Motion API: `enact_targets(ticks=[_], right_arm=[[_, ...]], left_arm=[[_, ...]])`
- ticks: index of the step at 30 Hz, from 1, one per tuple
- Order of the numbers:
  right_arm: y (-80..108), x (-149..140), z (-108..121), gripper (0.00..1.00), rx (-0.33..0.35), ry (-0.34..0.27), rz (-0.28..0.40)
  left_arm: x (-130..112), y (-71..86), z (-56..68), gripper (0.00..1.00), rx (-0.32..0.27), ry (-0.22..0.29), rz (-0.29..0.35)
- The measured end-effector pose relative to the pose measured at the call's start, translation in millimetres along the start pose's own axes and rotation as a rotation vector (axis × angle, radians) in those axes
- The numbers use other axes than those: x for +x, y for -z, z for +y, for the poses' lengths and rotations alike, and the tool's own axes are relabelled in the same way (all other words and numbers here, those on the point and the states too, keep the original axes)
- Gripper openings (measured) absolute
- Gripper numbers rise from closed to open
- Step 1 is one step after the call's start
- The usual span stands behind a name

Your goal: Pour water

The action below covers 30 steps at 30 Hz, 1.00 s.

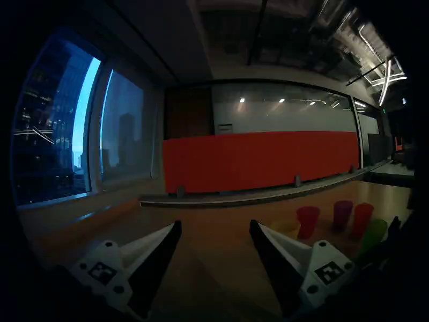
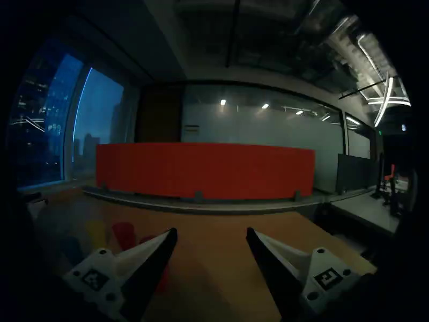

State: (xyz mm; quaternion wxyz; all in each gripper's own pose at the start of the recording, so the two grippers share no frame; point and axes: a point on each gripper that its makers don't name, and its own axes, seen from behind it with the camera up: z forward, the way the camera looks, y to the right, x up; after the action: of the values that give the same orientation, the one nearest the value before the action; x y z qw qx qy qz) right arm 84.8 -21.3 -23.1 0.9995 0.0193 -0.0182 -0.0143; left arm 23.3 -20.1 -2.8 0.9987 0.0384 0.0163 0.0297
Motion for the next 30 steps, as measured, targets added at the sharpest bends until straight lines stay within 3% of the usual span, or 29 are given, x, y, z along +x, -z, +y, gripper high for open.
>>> enact_targets(ticks=[13,30], right_arm=[[0.4,1.6,0.4,1.00,-0.002,-0.006,-0.002],[0.6,3.8,1.3,1.00,-0.010,-0.003,-0.006]], left_arm=[[-24.1,-3.1,5.4,0.94,-0.001,0.016,-0.020],[-33.7,-6.3,10.1,0.94,-0.024,0.049,-0.022]])
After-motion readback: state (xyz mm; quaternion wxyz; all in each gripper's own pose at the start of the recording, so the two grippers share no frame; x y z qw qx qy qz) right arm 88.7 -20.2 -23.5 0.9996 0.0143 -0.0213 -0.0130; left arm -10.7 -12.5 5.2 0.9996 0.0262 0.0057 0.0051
